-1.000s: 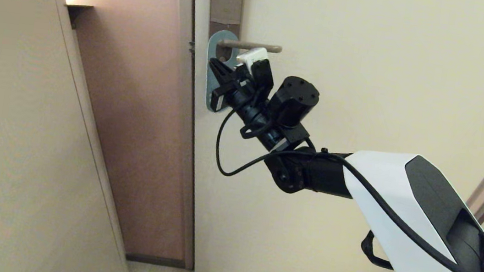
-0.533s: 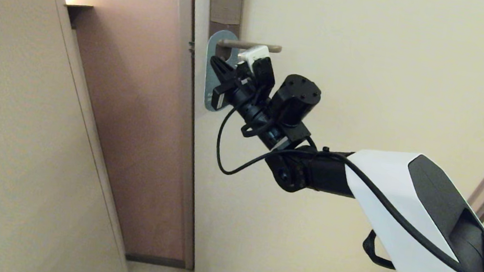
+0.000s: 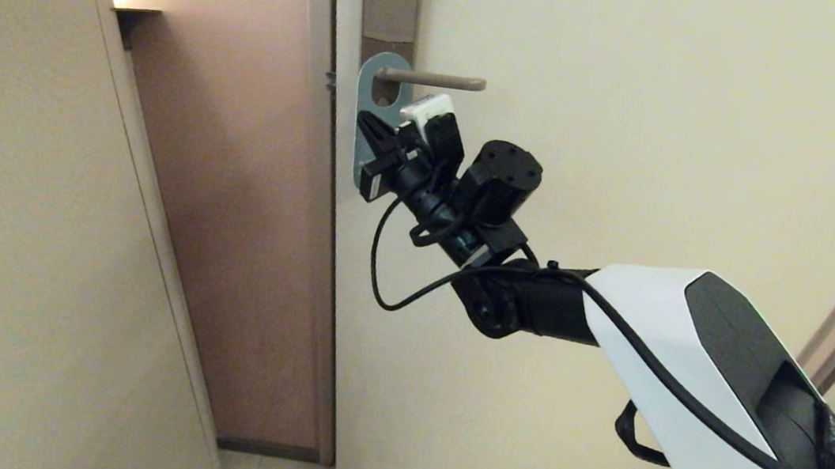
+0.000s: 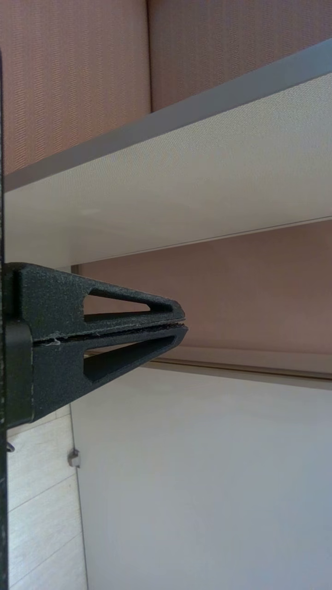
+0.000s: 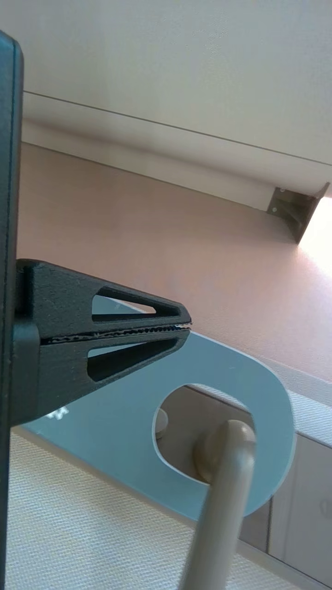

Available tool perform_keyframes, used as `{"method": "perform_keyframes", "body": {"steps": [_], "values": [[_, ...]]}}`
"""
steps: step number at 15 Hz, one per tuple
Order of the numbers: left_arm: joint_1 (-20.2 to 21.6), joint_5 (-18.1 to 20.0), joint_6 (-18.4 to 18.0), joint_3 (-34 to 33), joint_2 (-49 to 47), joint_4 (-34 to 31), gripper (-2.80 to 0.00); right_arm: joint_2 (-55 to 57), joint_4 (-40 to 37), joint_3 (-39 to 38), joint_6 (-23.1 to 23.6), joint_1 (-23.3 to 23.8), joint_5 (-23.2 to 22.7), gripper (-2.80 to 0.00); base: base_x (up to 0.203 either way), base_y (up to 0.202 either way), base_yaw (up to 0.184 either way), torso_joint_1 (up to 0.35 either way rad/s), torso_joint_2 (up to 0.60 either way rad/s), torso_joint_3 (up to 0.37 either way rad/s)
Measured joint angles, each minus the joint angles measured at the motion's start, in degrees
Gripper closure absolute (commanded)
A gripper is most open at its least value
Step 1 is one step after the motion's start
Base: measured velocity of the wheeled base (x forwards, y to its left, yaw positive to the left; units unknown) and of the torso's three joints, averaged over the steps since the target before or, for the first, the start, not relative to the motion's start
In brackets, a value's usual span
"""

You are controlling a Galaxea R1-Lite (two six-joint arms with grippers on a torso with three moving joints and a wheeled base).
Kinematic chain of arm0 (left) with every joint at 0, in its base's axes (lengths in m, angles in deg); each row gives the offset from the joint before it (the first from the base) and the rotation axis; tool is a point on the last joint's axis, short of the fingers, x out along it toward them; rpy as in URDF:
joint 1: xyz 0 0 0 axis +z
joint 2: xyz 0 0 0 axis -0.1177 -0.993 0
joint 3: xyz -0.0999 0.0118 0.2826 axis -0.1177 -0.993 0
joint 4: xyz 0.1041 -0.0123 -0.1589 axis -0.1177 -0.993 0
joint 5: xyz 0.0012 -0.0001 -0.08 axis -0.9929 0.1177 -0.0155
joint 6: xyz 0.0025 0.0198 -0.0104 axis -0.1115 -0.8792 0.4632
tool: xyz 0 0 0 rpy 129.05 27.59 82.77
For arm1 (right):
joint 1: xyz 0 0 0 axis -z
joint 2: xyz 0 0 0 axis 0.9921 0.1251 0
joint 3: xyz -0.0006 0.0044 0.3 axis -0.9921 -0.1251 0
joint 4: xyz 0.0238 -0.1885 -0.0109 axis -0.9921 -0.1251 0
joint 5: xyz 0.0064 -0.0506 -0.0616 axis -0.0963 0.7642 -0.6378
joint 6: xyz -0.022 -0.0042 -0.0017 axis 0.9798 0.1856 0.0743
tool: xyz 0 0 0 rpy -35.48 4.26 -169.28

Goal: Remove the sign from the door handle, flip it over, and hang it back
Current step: Hang the sign back with the other side facing out

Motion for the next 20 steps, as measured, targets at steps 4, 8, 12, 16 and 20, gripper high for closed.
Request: {"method": "perform_keyframes", "body": {"steps": [4, 8, 12, 16, 20], "values": [[0.0, -0.02, 0.0, 0.0, 0.0, 0.0, 0.0, 0.11, 0.06, 0.02, 0.09, 0.0, 0.0, 0.0, 0.0, 0.0, 0.0, 0.0, 0.0, 0.0], [0.0, -0.02, -0.02, 0.0, 0.0, 0.0, 0.0, 0.11, 0.06, 0.0, 0.16, 0.0, 0.0, 0.0, 0.0, 0.0, 0.0, 0.0, 0.0, 0.0], [-0.02, -0.02, -0.02, 0.0, 0.0, 0.0, 0.0, 0.11, 0.15, 0.0, 0.79, 0.02, 0.02, 0.0, 0.0, 0.0, 0.0, 0.0, 0.0, 0.0], [-0.02, -0.02, 0.0, 0.0, 0.0, -0.05, 0.0, 0.15, 0.09, -0.02, 0.82, 0.06, 0.02, 0.0, 0.149, 0.0, -0.002, -0.004, 0.0, 0.005], [-0.02, -0.02, 0.0, 0.0, 0.0, 0.05, 0.0, 0.22, 0.29, -0.02, 0.82, -0.2, -0.33, 0.0, 0.181, 0.0, -0.004, 0.001, 0.0, 0.006]]}}
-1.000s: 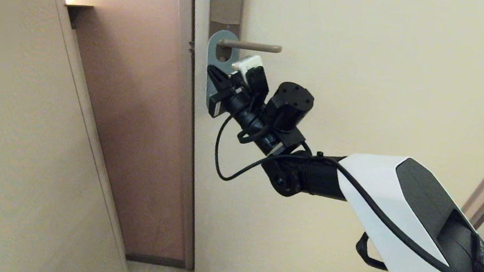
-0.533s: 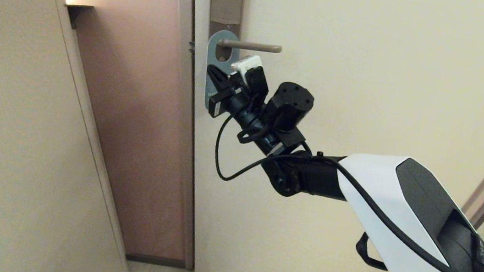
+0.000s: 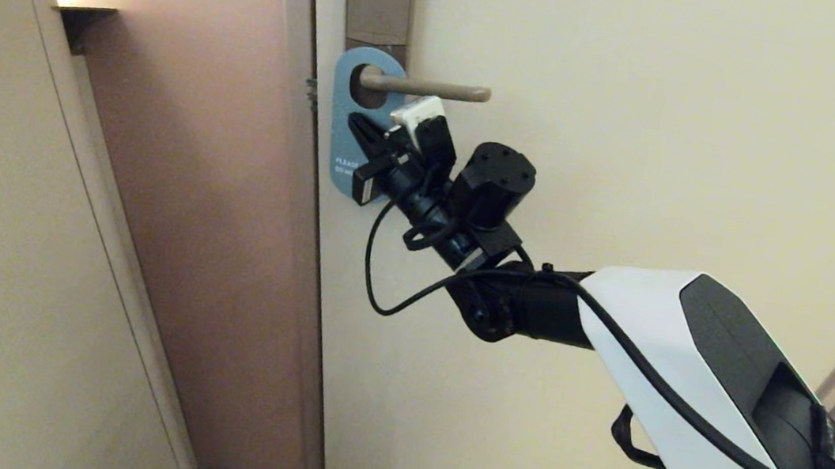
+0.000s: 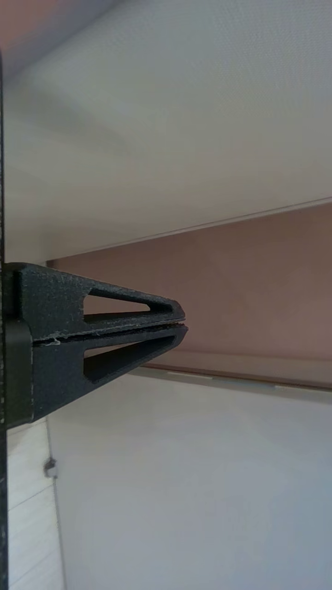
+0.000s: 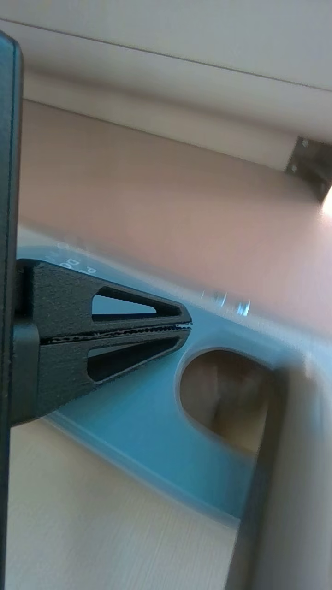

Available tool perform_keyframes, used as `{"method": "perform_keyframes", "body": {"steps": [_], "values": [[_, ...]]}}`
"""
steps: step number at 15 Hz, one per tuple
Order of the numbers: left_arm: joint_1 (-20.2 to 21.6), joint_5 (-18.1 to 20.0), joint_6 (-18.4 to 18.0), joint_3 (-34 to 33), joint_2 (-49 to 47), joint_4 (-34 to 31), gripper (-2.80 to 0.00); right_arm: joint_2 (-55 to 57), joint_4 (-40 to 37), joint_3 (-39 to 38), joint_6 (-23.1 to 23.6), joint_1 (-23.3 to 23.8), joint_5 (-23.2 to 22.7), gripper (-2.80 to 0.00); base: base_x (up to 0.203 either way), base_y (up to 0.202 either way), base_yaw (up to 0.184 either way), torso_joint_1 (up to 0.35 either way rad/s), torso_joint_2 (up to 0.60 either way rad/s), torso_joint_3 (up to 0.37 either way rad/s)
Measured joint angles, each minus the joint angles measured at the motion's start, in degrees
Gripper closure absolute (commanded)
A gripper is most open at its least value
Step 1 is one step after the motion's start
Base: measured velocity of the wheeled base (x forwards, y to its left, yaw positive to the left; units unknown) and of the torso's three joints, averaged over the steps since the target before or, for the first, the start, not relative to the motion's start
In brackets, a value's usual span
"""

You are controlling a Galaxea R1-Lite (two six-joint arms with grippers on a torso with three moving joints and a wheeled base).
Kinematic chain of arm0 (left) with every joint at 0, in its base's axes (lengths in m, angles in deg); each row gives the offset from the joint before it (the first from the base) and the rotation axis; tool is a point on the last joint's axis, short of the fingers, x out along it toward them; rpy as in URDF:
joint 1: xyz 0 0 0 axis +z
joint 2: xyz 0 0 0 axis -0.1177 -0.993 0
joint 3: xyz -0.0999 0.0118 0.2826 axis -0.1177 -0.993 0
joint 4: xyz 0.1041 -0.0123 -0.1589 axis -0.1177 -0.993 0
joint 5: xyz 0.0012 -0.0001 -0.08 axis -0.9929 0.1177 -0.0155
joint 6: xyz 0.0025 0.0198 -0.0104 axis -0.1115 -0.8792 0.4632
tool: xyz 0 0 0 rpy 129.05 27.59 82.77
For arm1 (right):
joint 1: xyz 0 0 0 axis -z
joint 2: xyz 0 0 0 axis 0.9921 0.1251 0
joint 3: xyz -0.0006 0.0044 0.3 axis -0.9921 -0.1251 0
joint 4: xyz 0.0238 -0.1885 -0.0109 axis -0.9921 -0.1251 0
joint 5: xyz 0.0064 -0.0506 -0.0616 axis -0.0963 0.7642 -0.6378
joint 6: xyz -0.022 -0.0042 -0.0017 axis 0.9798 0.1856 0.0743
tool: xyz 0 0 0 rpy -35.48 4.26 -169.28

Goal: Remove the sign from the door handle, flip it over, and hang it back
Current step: Hang the sign back with the other side facing out

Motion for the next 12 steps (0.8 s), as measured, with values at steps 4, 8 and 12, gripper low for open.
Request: {"method": "perform_keyframes", "body": {"steps": [4, 8, 12], "values": [[0.0, 0.02, 0.05, 0.0, 0.0, 0.0, 0.0, 0.0, 1.1, 0.05, -0.08, 0.37, 0.48, 0.0, 0.014, 0.0, -0.001, -0.001, 0.0, 0.003], [0.02, 0.03, 0.08, 0.0, 0.0, -0.01, 0.0, 0.35, 2.18, 0.02, 0.04, 0.27, 0.57, 0.0, 0.0, 0.0, 0.0, 0.0, 0.0, 0.0], [0.02, 0.06, 0.07, 0.0, 0.0, -0.02, 0.0, 0.4, 3.77, 0.02, 0.0, 0.37, -0.7, 0.0, 0.0, 0.0, 0.0, 0.0, 0.0, 0.0]]}}
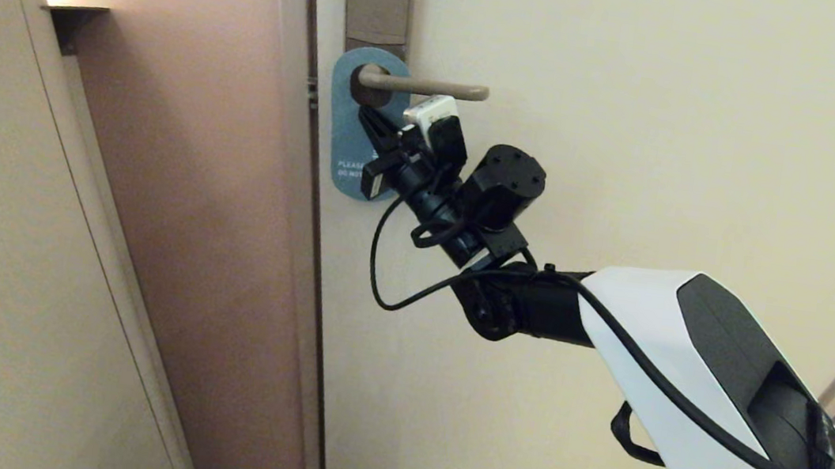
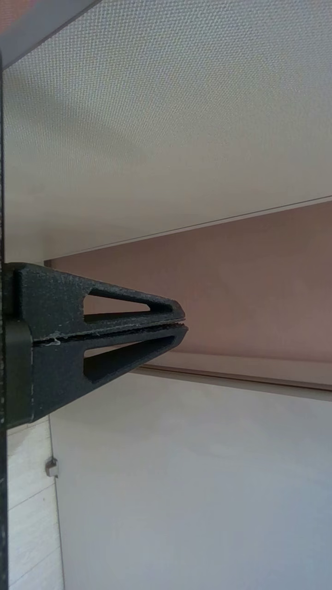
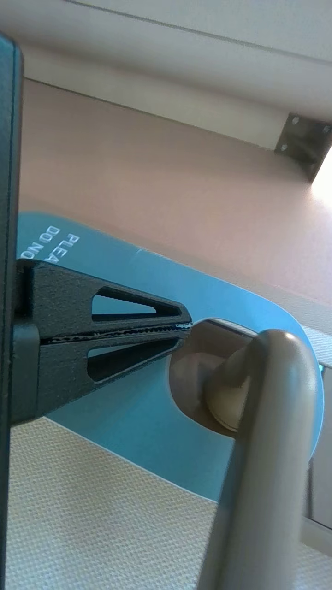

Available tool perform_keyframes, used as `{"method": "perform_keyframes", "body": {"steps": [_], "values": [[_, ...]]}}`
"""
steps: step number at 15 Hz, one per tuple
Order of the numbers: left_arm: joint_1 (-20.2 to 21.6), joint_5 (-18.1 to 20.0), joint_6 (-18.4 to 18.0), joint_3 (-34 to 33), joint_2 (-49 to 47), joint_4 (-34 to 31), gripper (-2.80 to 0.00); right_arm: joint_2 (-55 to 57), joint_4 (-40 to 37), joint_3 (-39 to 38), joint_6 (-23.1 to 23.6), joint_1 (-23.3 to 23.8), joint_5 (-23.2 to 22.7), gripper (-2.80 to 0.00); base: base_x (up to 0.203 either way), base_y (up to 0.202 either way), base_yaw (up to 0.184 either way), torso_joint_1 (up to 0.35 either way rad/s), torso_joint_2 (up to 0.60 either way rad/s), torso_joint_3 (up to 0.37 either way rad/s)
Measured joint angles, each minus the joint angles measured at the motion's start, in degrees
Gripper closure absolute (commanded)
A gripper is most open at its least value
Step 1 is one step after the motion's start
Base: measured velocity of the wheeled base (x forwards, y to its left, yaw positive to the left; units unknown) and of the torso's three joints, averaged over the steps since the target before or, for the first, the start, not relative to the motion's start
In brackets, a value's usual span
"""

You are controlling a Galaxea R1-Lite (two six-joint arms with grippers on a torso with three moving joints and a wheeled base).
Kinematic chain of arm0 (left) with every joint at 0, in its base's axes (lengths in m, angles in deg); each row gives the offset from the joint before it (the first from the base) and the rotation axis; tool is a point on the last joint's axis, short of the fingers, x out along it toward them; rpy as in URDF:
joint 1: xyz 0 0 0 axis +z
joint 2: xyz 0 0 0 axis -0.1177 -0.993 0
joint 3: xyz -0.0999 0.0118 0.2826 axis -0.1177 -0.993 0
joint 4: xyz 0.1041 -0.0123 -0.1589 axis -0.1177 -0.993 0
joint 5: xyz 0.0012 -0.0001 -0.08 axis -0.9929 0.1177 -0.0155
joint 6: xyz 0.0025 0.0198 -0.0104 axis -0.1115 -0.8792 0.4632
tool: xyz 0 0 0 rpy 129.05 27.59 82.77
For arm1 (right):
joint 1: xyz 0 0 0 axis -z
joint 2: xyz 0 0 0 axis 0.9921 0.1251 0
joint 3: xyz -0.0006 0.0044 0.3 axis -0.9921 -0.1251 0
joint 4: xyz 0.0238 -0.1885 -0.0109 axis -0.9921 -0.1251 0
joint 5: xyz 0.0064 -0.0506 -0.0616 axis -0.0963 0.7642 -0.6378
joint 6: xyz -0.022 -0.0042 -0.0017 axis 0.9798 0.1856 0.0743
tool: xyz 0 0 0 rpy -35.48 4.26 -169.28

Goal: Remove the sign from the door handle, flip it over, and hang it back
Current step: Hang the sign back with the other side facing out

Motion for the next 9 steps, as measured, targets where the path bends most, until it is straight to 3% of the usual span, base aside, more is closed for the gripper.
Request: {"method": "perform_keyframes", "body": {"steps": [9], "values": [[-0.02, 0.0, 0.0, 0.0, 0.0, 0.04, 0.0, 0.43, 0.71, -0.52, -0.11, 2.78, -0.84, 0.0, 0.0, 0.0, 0.0, 0.0, 0.0, 0.0]]}}
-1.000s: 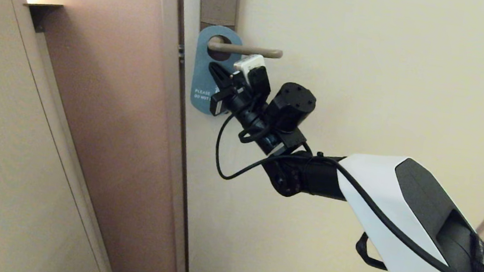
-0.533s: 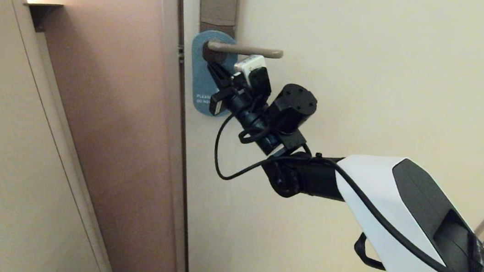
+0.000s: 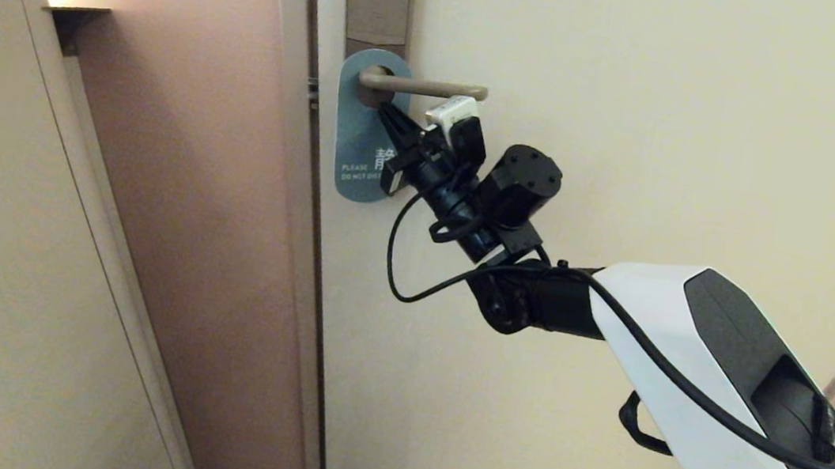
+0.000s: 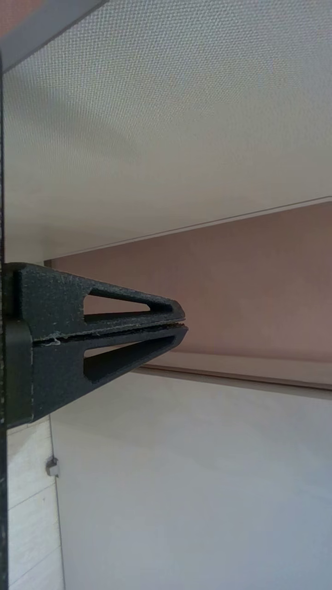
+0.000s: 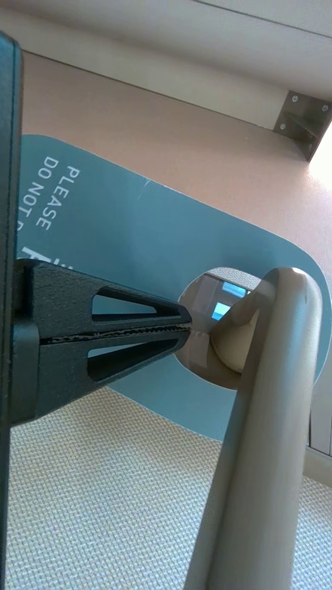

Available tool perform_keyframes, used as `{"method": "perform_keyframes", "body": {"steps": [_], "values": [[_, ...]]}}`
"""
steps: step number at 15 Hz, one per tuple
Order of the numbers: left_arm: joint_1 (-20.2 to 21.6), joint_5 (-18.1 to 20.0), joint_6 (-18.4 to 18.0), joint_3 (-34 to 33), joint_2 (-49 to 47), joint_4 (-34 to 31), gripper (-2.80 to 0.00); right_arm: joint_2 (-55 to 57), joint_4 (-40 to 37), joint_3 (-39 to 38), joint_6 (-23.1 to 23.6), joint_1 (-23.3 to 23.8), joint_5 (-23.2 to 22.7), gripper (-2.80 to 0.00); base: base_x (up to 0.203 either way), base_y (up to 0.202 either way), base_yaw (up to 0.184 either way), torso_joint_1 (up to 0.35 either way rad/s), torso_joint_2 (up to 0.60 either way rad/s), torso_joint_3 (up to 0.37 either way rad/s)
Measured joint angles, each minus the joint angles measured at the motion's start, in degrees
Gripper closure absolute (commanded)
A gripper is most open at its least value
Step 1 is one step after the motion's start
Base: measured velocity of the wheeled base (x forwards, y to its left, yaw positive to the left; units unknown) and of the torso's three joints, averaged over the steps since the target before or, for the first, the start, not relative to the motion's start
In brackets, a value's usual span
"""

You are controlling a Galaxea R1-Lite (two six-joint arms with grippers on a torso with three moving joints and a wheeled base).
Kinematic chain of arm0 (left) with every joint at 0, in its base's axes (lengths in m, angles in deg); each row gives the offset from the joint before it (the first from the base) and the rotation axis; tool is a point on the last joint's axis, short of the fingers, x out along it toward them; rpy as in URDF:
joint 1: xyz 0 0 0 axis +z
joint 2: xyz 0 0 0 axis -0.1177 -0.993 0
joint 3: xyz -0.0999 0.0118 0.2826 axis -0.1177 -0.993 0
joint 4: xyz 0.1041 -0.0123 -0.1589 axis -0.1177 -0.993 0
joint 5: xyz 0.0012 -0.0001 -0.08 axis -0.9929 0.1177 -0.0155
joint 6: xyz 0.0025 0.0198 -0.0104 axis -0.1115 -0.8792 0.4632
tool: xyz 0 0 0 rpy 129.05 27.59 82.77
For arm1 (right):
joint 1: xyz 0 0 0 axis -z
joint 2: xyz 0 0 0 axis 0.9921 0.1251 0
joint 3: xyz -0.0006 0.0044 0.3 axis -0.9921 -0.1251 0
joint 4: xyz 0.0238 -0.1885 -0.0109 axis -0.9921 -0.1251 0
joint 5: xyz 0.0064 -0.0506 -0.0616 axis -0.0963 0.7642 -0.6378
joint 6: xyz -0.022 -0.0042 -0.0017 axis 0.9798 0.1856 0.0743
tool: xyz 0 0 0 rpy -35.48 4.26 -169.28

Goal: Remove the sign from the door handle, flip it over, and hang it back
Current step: Hang the sign back with the other side facing out

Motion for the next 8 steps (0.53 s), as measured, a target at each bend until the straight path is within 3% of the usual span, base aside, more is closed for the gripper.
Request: {"method": "perform_keyframes", "body": {"steps": [8], "values": [[0.02, 0.01, 0.02, 0.0, 0.0, -0.01, 0.0, 0.16, -0.56, -2.9, 0.23, 1.12, -0.6, 0.0, 0.0, 0.0, 0.0, 0.0, 0.0, 0.0]]}}
